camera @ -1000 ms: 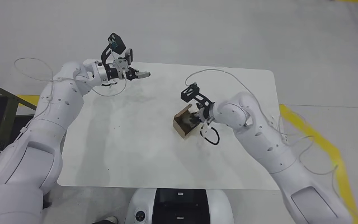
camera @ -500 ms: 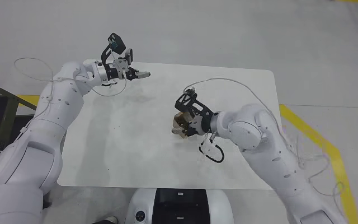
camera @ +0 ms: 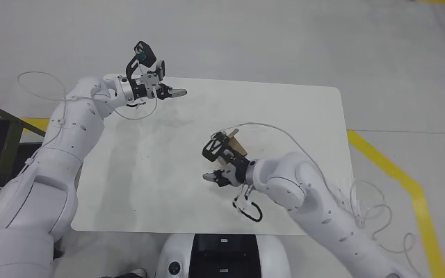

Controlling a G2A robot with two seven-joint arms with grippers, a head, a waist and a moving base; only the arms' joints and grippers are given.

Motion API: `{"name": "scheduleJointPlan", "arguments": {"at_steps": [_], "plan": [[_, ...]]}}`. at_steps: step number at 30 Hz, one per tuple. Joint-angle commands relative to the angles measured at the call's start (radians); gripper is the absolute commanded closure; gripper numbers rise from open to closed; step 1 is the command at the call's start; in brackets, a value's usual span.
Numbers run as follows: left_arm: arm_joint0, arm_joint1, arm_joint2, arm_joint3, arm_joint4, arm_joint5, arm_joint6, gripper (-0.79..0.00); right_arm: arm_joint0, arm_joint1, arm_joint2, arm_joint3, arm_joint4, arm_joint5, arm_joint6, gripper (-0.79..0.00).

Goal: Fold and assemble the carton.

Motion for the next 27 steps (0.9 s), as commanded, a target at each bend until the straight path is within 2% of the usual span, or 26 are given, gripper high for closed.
{"name": "scheduleJointPlan", "arguments": {"at_steps": [1, 13, 27], "plan": [[0.0, 0.0, 0.0, 0.0, 0.0, 0.0, 0.0, -0.785, 0.012, -0.006, -0.028, 0.023, -0.018, 0.006, -0.016, -0.483], [0.0, 0.0, 0.0, 0.0, 0.0, 0.0, 0.0, -0.785, 0.089, -0.038, -0.12, 0.101, -0.122, 0.058, 0.004, -0.489], [0.0, 0.0, 0.0, 0.0, 0.0, 0.0, 0.0, -0.785, 0.109, -0.045, -0.118, 0.091, -0.193, 0.061, 0.075, -0.554]]}}
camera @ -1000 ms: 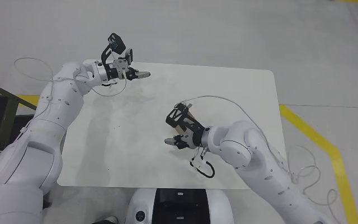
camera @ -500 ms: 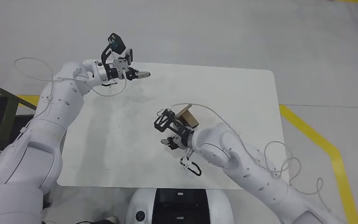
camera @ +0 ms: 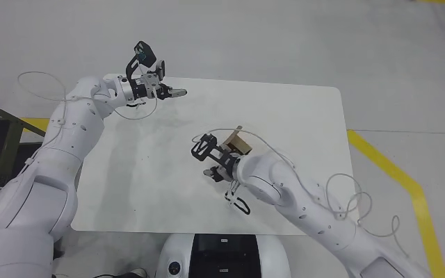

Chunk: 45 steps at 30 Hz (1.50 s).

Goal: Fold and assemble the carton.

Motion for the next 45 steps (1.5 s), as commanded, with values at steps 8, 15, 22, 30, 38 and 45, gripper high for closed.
{"name": "scheduleJointPlan", "arguments": {"at_steps": [8, 15, 22, 30, 38, 45], "plan": [[0.0, 0.0, 0.0, 0.0, 0.0, 0.0, 0.0, -0.785, -0.022, 0.006, 0.025, -0.052, -0.027, -0.01, 0.068, -0.533], [0.0, 0.0, 0.0, 0.0, 0.0, 0.0, 0.0, -0.785, -0.043, 0.009, 0.04, -0.038, -0.04, -0.018, 0.059, -0.536], [0.0, 0.0, 0.0, 0.0, 0.0, 0.0, 0.0, -0.785, -0.029, -0.002, 0.03, 0.027, -0.033, -0.018, 0.025, -0.526], [0.0, 0.0, 0.0, 0.0, 0.0, 0.0, 0.0, -0.785, -0.009, -0.016, 0.02, 0.087, -0.023, -0.016, 0.012, -0.508], [0.0, 0.0, 0.0, 0.0, 0.0, 0.0, 0.0, -0.785, 0.032, -0.035, -0.006, 0.161, -0.026, -0.02, -0.001, -0.403], [0.0, 0.0, 0.0, 0.0, 0.0, 0.0, 0.0, -0.785, 0.057, -0.051, -0.028, 0.219, -0.041, -0.019, -0.004, -0.305]]}}
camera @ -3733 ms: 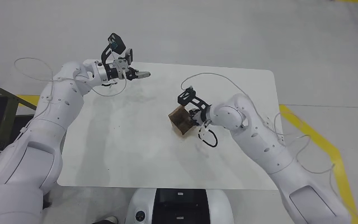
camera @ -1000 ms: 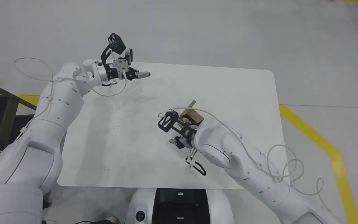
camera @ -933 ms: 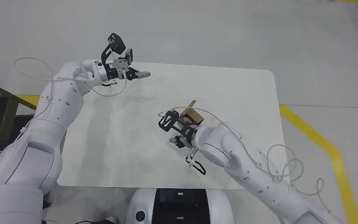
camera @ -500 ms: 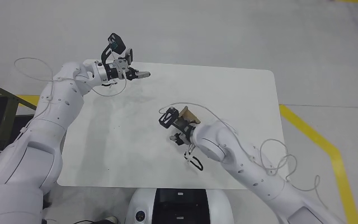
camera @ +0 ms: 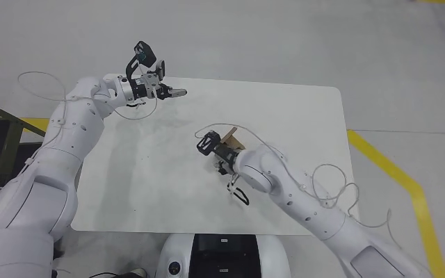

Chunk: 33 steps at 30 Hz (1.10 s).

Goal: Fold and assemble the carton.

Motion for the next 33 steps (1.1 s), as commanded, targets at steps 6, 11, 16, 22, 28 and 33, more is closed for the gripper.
{"name": "scheduleJointPlan", "arguments": {"at_steps": [6, 11, 16, 22, 28, 33], "plan": [[0.0, 0.0, 0.0, 0.0, 0.0, 0.0, 0.0, -0.785, 0.012, -0.011, -0.011, 0.028, -0.006, -0.011, 0.005, -0.259], [0.0, 0.0, 0.0, 0.0, 0.0, 0.0, 0.0, -0.785, 0.013, -0.016, -0.012, 0.03, -0.012, -0.018, 0.012, 0.0], [0.0, 0.0, 0.0, 0.0, 0.0, 0.0, 0.0, -0.785, 0.011, -0.02, -0.011, 0.032, -0.014, -0.027, 0.023, 0.0], [0.0, 0.0, 0.0, 0.0, 0.0, 0.0, 0.0, -0.785, 0.01, -0.026, -0.012, 0.031, -0.013, -0.028, 0.029, 0.0], [0.0, 0.0, 0.0, 0.0, 0.0, 0.0, 0.0, -0.785, 0.01, -0.032, -0.019, 0.025, -0.013, -0.039, 0.041, 0.0], [0.0, 0.0, 0.0, 0.0, 0.0, 0.0, 0.0, -0.785, 0.008, -0.036, -0.021, 0.023, -0.014, -0.045, 0.049, 0.0]]}}
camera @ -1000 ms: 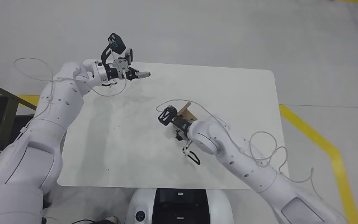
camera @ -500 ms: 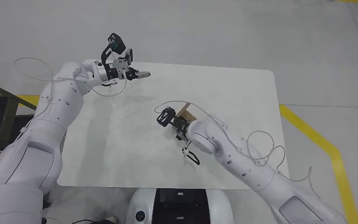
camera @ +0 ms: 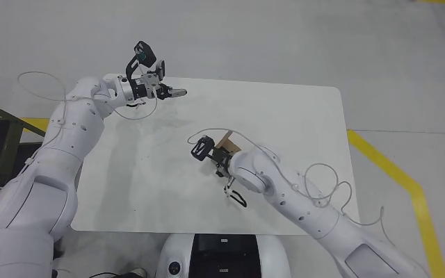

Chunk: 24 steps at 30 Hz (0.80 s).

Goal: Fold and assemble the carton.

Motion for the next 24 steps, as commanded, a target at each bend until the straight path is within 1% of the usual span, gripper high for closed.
{"name": "scheduleJointPlan", "arguments": {"at_steps": [1, 2, 3, 4, 8, 15, 21, 24], "plan": [[0.0, 0.0, 0.0, 0.0, 0.0, 0.0, 0.0, -0.785, -0.001, -0.002, 0.001, 0.001, -0.002, 0.004, 0.003, 0.0], [0.0, 0.0, 0.0, 0.0, 0.0, 0.0, 0.0, -0.785, -0.002, -0.002, 0.002, 0.0, -0.002, 0.008, 0.003, -0.256], [0.0, 0.0, 0.0, 0.0, 0.0, 0.0, 0.0, -0.785, -0.004, -0.003, 0.002, -0.001, -0.002, 0.01, 0.002, -0.705], [0.0, 0.0, 0.0, 0.0, 0.0, 0.0, 0.0, -0.785, -0.005, -0.004, 0.003, -0.004, -0.003, 0.012, 0.002, -0.785], [0.0, 0.0, 0.0, 0.0, 0.0, 0.0, 0.0, -0.785, -0.015, -0.005, 0.012, -0.04, -0.001, 0.025, 0.006, -0.785], [0.0, 0.0, 0.0, 0.0, 0.0, 0.0, 0.0, -0.785, -0.051, 0.005, 0.052, -0.164, -0.014, 0.044, 0.047, -0.785], [0.0, 0.0, 0.0, 0.0, 0.0, 0.0, 0.0, -0.785, -0.114, 0.023, 0.12, -0.291, -0.003, 0.057, 0.049, -0.785], [0.0, 0.0, 0.0, 0.0, 0.0, 0.0, 0.0, -0.785, -0.171, 0.034, 0.175, -0.358, 0.029, 0.064, 0.008, -0.785]]}}
